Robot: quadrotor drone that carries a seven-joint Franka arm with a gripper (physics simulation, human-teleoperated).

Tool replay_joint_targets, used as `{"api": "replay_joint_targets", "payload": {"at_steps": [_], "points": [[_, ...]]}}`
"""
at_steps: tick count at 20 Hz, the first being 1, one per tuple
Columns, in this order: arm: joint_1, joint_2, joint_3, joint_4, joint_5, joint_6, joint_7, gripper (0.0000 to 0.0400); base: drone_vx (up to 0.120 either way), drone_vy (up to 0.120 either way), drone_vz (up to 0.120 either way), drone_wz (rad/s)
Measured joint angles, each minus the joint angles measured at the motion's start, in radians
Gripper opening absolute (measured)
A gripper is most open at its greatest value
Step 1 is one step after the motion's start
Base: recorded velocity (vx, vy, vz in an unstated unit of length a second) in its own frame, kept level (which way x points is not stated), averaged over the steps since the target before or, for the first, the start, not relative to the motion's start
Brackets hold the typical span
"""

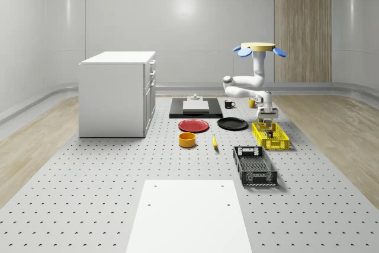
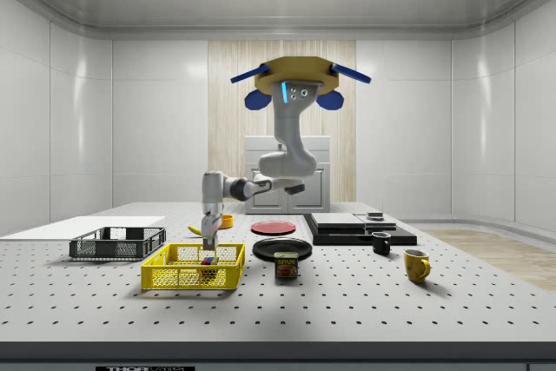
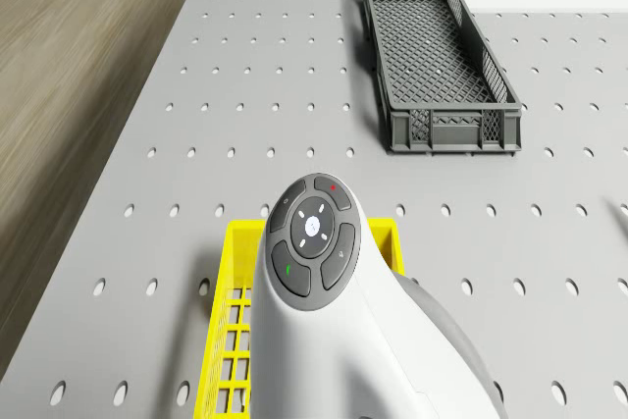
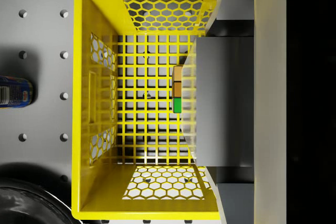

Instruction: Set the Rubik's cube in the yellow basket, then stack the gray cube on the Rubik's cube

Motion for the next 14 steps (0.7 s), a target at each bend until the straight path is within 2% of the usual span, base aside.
{"api": "replay_joint_targets", "payload": {"at_steps": [2,4,6,9,11,14], "points": [[0.000,-0.001,0.000,0.000,0.000,0.001,0.000,0.0250,0.000,0.000,-0.100,0.000],[-0.001,-0.001,0.000,0.000,0.001,0.001,0.000,0.0250,0.000,0.020,0.000,0.000],[-0.001,-0.002,0.000,0.000,0.001,0.002,0.001,0.0250,0.000,0.120,0.000,0.000],[-0.001,-0.003,0.000,0.000,0.001,0.003,0.001,0.0250,0.000,0.000,-0.013,0.000],[-0.001,-0.003,0.001,0.000,0.002,0.003,0.001,0.0250,0.000,0.000,-0.100,0.000],[-0.002,-0.004,0.001,0.000,0.002,0.004,0.001,0.0250,0.000,0.000,0.000,0.000]]}}
